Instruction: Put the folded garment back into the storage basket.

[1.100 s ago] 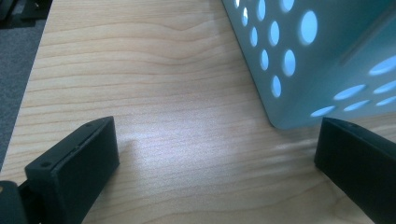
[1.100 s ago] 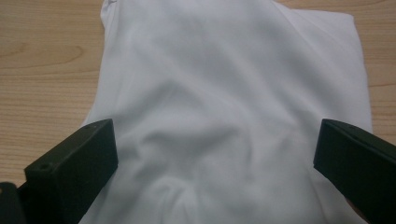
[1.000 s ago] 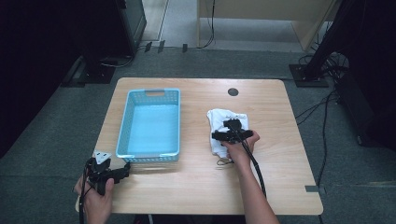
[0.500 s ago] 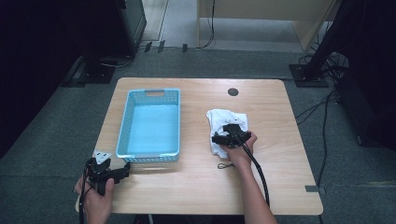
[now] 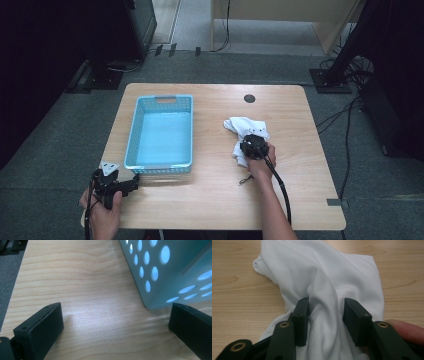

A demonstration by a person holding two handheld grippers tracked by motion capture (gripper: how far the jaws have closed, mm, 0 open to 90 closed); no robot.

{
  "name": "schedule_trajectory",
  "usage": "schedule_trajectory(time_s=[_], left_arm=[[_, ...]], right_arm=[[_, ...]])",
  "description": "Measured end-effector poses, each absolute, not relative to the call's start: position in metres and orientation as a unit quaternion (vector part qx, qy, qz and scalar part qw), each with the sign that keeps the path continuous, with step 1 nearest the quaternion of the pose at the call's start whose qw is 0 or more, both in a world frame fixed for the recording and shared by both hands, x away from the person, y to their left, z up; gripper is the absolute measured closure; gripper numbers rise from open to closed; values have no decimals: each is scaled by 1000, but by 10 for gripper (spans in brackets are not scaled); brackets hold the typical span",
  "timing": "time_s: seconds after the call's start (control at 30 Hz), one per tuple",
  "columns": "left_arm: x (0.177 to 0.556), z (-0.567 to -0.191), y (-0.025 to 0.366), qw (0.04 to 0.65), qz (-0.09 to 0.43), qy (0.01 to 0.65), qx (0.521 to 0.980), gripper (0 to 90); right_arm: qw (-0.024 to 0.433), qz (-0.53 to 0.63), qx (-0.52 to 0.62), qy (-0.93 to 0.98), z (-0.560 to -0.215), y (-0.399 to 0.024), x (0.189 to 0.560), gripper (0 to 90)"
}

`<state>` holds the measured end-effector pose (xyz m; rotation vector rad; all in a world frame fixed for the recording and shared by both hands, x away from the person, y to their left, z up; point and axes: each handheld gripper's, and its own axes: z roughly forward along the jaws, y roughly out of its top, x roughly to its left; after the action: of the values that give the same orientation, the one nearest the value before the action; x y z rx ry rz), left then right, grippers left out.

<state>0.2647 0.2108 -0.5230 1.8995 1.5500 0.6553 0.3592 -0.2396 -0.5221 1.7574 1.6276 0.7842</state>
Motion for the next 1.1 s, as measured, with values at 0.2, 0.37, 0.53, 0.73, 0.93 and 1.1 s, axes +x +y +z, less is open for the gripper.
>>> schedule_trajectory(time_s=[0.2, 0.37, 0.53, 0.73, 0.93, 1.1], left_arm=[[265, -523, 211, 297, 247, 583, 715, 0], [265, -523, 211, 297, 247, 583, 715, 0], [265, -523, 211, 297, 247, 583, 715, 0], [265, -523, 211, 297, 246, 583, 715, 0], [265, -523, 211, 298, 247, 584, 714, 0], [265, -523, 211, 298, 247, 584, 714, 0]], right_arm=[[315, 294, 668, 606, -522, -241, 360, 691], [307, 304, 679, 593, -521, -242, 361, 709], [310, 320, 676, 588, -509, -238, 359, 714], [312, 339, 668, 584, -489, -231, 357, 713], [315, 358, 656, 585, -469, -219, 356, 713], [315, 371, 648, 586, -456, -208, 355, 713]])
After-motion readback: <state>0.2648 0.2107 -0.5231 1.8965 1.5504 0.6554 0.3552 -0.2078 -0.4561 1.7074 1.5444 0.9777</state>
